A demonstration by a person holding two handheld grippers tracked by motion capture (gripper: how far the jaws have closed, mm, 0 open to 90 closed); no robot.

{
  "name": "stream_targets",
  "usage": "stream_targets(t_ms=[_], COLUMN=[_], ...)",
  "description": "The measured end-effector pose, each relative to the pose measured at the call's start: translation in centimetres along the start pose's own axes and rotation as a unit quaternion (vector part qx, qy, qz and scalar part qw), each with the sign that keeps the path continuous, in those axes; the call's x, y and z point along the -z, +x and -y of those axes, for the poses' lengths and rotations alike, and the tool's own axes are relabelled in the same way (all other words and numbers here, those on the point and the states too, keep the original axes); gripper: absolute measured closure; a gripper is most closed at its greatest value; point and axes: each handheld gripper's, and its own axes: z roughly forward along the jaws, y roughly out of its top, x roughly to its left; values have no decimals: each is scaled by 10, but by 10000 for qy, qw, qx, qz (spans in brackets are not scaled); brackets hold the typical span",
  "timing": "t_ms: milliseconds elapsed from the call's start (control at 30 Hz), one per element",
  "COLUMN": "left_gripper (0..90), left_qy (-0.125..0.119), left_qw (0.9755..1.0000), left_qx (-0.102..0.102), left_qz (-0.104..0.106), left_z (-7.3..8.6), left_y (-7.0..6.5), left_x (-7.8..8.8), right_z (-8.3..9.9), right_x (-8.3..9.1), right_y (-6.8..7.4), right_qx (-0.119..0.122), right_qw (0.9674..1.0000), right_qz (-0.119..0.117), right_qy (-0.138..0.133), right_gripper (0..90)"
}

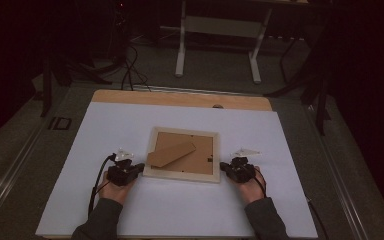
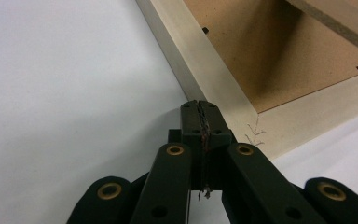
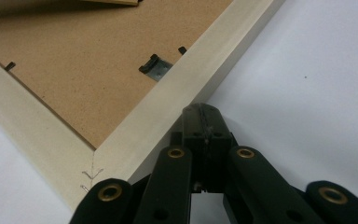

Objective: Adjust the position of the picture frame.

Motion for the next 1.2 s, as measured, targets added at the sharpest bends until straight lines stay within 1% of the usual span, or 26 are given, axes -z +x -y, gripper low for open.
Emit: stream_targets(t_ms=[100, 233, 367, 467, 633, 733, 900, 1067, 1200], left_gripper=[900, 900, 900, 900, 900, 900, 900, 900, 900], left_qy=[-20, -18, -27, -20, -10, -12, -5, -56, -71], left_qw=[10000, 10000, 10000, 10000, 10000, 10000, 10000, 9999, 9999], left_qx=[25, 13, 33, 22, 21, -2, -27, -77, -92], left_qz=[21, 13, 24, 6, 17, 15, 15, 74, 111], left_z=[-1, -2, -2, -3, -3, -2, -2, 0, 0], left_y=[-2, -3, -4, -5, -7, -9, -10, -10, -9], left_x=[-2, -3, -4, -5, -5, -5, -5, -5, -5], right_z=[-1, -2, -3, -3, -3, -3, -3, 0, 2], right_x=[-1, -2, -2, -2, -3, -3, -3, -1, 1], right_y=[-3, -7, -9, -11, -13, -16, -16, -15, -13], right_qx=[-62, -123, -106, -164, -171, -255, -254, -245, -190], right_qw=[10000, 9999, 9999, 9998, 9998, 9996, 9996, 9996, 9997], right_qz=[-34, -24, -34, -41, -29, -66, -45, -48, -39], right_qy=[-16, -35, -42, -43, -66, -103, -112, -153, -123], right_gripper=[899, 899, 899, 899, 899, 899, 899, 898, 898])
